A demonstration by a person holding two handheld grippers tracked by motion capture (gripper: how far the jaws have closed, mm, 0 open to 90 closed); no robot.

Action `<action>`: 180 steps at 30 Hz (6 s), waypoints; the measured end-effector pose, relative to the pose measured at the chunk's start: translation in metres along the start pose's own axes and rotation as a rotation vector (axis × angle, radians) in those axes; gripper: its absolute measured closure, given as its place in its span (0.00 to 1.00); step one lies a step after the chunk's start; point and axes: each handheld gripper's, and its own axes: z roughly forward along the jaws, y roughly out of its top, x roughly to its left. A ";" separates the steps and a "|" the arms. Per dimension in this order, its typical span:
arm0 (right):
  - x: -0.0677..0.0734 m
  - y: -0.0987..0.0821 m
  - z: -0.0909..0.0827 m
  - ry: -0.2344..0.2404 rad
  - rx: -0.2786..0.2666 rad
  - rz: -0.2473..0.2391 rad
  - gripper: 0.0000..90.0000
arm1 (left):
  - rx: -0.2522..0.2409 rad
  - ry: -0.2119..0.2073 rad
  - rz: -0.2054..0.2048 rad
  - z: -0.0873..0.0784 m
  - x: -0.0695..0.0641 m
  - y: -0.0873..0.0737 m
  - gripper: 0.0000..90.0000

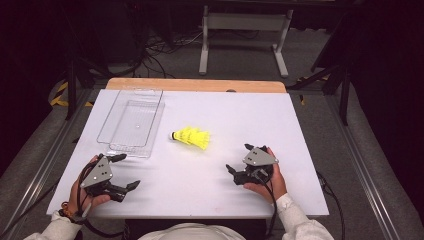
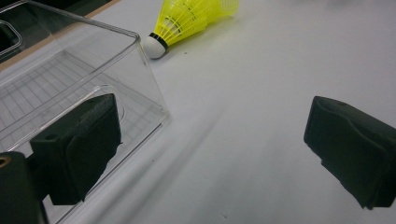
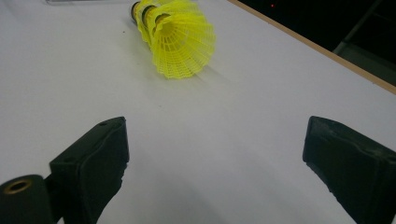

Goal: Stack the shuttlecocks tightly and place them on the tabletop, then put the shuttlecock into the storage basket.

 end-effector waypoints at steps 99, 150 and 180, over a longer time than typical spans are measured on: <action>0.038 0.101 0.155 0.045 0.108 0.138 0.95 | -0.006 -0.024 0.001 -0.001 0.003 -0.002 0.05; 0.031 0.108 0.114 0.090 0.001 0.093 0.97 | -0.021 0.013 -0.026 -0.008 0.003 -0.005 0.05; 0.052 0.156 0.122 0.175 -0.060 0.003 0.97 | -0.026 0.031 -0.036 -0.016 0.000 -0.008 0.05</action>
